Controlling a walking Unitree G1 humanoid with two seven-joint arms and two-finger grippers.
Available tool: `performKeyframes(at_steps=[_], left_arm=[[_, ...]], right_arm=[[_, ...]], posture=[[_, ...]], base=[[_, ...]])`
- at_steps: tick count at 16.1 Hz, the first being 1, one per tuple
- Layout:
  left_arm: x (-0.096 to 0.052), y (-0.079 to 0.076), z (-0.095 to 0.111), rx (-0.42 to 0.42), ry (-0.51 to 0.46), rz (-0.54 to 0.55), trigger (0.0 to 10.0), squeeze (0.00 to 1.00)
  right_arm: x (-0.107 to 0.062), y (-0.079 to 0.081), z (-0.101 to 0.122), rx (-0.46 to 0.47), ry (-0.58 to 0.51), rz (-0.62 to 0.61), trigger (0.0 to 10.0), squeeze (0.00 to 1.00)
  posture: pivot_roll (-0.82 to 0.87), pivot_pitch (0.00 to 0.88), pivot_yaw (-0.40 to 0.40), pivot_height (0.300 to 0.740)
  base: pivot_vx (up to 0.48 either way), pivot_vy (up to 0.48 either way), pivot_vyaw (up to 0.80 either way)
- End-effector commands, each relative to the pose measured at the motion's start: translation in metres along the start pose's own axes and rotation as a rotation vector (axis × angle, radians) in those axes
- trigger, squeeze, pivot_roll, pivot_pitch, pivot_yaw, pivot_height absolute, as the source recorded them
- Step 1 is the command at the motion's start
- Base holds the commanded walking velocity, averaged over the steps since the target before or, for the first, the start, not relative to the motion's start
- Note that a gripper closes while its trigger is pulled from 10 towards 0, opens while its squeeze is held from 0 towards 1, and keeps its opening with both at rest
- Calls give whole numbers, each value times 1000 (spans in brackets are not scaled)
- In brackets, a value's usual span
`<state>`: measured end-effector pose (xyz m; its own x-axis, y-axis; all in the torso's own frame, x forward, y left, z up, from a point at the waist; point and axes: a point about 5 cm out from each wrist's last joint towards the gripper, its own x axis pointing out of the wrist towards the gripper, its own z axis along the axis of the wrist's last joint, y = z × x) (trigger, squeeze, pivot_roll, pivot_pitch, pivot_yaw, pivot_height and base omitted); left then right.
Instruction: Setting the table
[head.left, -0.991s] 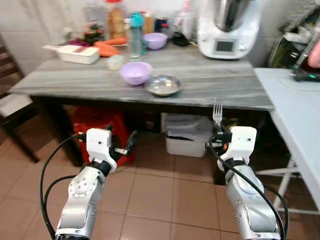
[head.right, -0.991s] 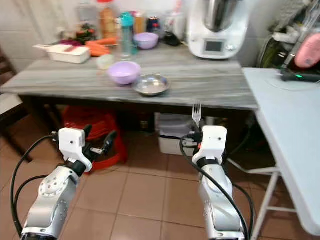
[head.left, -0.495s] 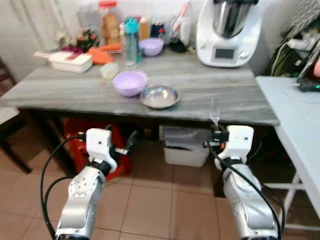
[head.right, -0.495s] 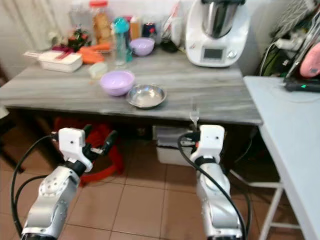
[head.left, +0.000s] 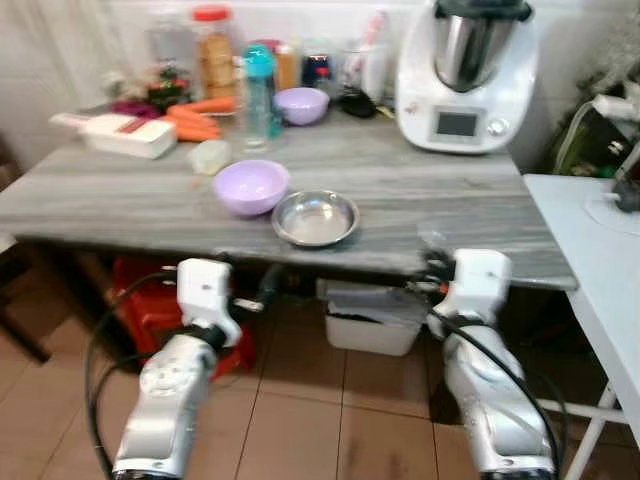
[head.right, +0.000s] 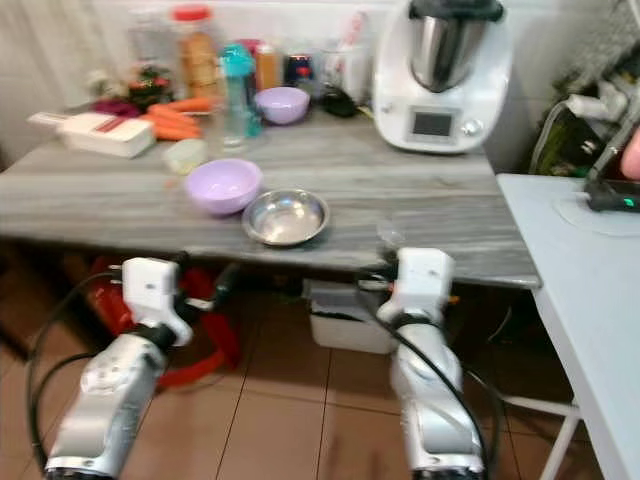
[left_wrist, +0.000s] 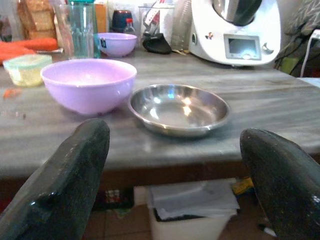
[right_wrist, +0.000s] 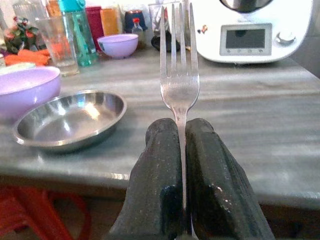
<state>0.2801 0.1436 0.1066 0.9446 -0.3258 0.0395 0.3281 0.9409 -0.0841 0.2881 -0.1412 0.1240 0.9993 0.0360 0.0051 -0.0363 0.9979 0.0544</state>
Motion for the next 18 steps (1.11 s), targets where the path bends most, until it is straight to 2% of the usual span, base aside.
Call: performKeyframes(at_steps=[1,8,10,12,14,15,17,18], left_arm=[[4,-8,2,-8,-10,-36,10000,0],[3,-11,1,-12,-4,-44,10000,0],[2,-14,2,-37,-21,-55,10000,0],[-3,-17,0,-33,-7,-101,10000,0],[-11,-22,-2,19,6,-193,10000,0],[-12,-22,-3,21,11,-201,10000,0],[-20,-24,-7,-6,29,-257,10000,0],[-29,-27,-12,-31,57,-303,10000,0]], right_arm=[[1,-11,1,-24,-2,-36,10000,0],[1,-12,-1,-18,1,-54,10000,0],[0,-12,-2,-17,2,-54,10000,0],[0,-12,-2,-6,-7,-56,10000,0],[1,-13,-2,6,-3,-66,10000,0],[2,-13,-3,11,0,-70,10000,0],[6,-17,-7,51,37,-103,10000,0],[11,-18,-7,46,55,-110,10000,0]], posture=[[75,0,24,740],[73,0,25,740],[73,0,25,740],[73,0,25,740],[73,0,25,740],[73,0,25,740],[77,0,21,740],[70,0,23,740]], base=[[398,0,800],[388,0,74],[169,0,0],[0,0,0],[0,0,0],[0,0,0],[0,0,0],[0,0,0]])
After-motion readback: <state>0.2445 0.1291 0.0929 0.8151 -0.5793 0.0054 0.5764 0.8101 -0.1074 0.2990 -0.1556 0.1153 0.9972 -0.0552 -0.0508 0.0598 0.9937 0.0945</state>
